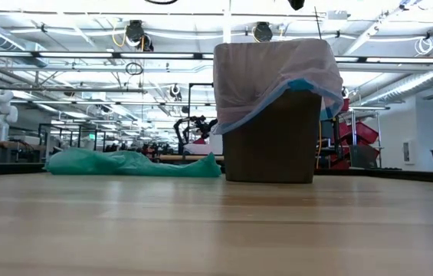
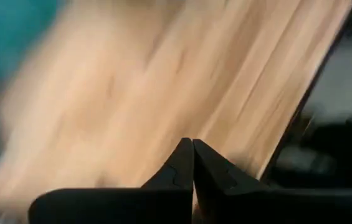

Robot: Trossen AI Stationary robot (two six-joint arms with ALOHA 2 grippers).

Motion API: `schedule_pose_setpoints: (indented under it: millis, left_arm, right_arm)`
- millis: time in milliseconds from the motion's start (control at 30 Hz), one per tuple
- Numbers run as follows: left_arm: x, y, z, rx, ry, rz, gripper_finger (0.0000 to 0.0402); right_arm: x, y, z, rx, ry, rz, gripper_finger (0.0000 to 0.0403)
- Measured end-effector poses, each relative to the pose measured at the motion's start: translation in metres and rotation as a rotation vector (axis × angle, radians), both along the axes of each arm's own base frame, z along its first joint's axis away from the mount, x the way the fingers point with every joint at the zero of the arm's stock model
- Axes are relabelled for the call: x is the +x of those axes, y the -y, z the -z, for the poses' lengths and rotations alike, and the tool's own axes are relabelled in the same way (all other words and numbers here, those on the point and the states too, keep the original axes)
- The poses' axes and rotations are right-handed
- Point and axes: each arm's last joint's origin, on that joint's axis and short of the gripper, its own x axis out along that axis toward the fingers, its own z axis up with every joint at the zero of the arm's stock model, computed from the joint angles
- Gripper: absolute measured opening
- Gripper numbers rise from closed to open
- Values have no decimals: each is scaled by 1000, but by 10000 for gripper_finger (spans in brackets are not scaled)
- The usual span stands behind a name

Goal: Place trash/remove bag and relplace
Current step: Put the brown paper into the black trash bin

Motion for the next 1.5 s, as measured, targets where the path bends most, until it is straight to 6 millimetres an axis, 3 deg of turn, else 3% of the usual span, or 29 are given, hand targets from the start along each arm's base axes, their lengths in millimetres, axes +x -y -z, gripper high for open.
schedule_pose_setpoints:
  millis: [167,333,633,800,967,1333,1500]
  left_arm:
    - [-3,35,24,-18,-78,80,2]
    - [-15,49,71,15,-281,-8,1]
    - [-49,49,167,-70,-496,-225,0]
    - [-61,46,205,-86,-608,-310,2]
    - [-63,42,226,-84,-673,-421,34]
    - [-57,28,257,-113,-660,-581,173]
    - [-64,23,280,-113,-733,-617,193]
  right_arm:
    - [0,0,0,0,-1,0,157]
    - [0,0,0,8,1,1,157]
    - [0,0,0,17,1,-1,157]
    - [0,0,0,20,1,-4,157]
    - [0,0,0,29,2,-2,157]
    - [0,0,0,29,1,-3,157]
    - [0,0,0,29,1,-2,157]
